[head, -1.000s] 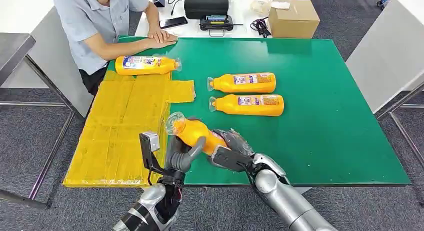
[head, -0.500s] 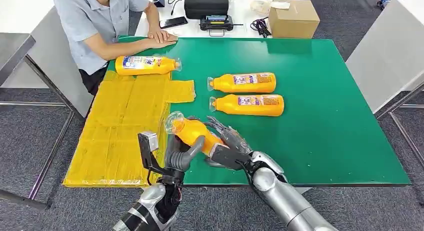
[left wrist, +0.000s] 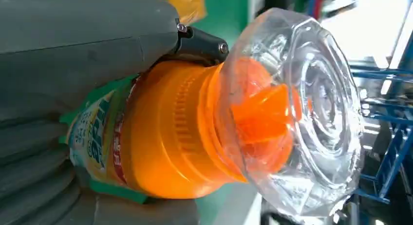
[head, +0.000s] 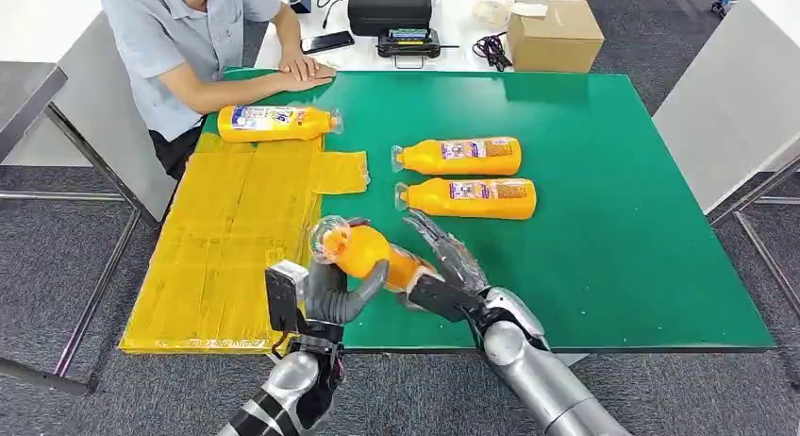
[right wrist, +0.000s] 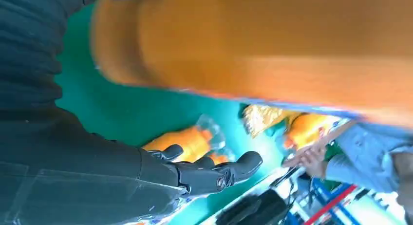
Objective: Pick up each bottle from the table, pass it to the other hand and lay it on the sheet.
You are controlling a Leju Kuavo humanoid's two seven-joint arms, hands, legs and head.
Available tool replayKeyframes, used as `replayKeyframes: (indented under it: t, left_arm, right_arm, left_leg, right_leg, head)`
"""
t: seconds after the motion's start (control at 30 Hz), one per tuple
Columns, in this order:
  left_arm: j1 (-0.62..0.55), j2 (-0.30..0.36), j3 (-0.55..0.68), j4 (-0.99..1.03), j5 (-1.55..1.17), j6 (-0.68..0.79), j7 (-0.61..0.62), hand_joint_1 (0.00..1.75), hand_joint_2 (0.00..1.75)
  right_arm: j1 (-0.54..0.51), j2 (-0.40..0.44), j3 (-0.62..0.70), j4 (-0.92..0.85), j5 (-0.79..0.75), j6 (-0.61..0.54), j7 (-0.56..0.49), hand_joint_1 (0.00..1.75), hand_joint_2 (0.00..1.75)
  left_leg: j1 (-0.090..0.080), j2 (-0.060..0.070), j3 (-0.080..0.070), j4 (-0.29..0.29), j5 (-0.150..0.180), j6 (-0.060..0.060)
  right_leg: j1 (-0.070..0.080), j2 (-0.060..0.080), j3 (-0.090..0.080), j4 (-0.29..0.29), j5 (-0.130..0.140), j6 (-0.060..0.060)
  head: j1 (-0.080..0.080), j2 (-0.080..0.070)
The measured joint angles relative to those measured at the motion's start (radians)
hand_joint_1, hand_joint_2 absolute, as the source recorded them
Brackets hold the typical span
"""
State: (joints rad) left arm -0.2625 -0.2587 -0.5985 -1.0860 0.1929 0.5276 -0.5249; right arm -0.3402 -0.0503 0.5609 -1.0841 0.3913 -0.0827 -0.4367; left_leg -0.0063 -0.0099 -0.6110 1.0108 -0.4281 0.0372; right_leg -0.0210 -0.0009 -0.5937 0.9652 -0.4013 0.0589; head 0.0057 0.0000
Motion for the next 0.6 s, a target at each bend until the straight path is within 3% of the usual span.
replayKeyframes:
  t: [0.1, 0.23, 0.3, 0.4, 0.6]
  left_arm:
    - [0.002, 0.007, 0.009, -0.015, -0.370, 0.139, 0.004, 1.75, 1.75]
    - [0.025, -0.021, 0.163, -0.034, -1.053, 0.167, 0.011, 1.75, 1.75]
    - [0.036, -0.022, 0.215, -0.048, -1.140, 0.171, 0.013, 1.75, 1.75]
    - [0.062, -0.032, 0.262, -0.086, -1.030, 0.174, 0.049, 1.75, 1.75]
    - [0.065, -0.001, 0.299, -0.098, -1.540, 0.174, 0.387, 1.75, 1.75]
  right_arm:
    - [0.021, -0.004, -0.026, -0.010, 0.034, -0.017, -0.011, 0.00, 1.75]
    - [0.046, -0.003, -0.060, -0.038, 0.069, -0.027, -0.019, 0.00, 1.75]
    - [0.064, -0.004, -0.076, -0.058, 0.077, -0.032, -0.019, 0.00, 1.75]
    - [0.092, -0.006, -0.102, -0.094, 0.089, -0.034, -0.017, 0.00, 1.75]
    - [0.139, -0.005, -0.147, -0.142, 0.099, -0.013, -0.025, 0.00, 1.75]
  left_leg:
    - [0.000, 0.000, 0.000, 0.000, 0.000, 0.000]
    - [0.000, 0.001, 0.001, 0.000, 0.000, 0.000]
    - [0.000, 0.001, 0.001, 0.000, 0.000, 0.000]
    - [0.000, 0.000, 0.001, 0.000, 0.000, 0.000]
    - [0.000, 0.001, 0.001, 0.000, 0.000, 0.000]
  right_leg:
    - [0.000, 0.000, 0.000, 0.000, 0.000, 0.000]
    - [0.000, 0.000, 0.000, 0.000, 0.000, 0.000]
    - [0.000, 0.000, 0.000, 0.000, 0.000, 0.000]
    - [0.000, 0.000, 0.000, 0.000, 0.000, 0.000]
    - [0.000, 0.000, 0.000, 0.000, 0.000, 0.000]
  head:
    - [0.000, 0.000]
    - [0.000, 0.000]
    - [0.000, 0.000]
    - [0.000, 0.000]
    - [0.000, 0.000]
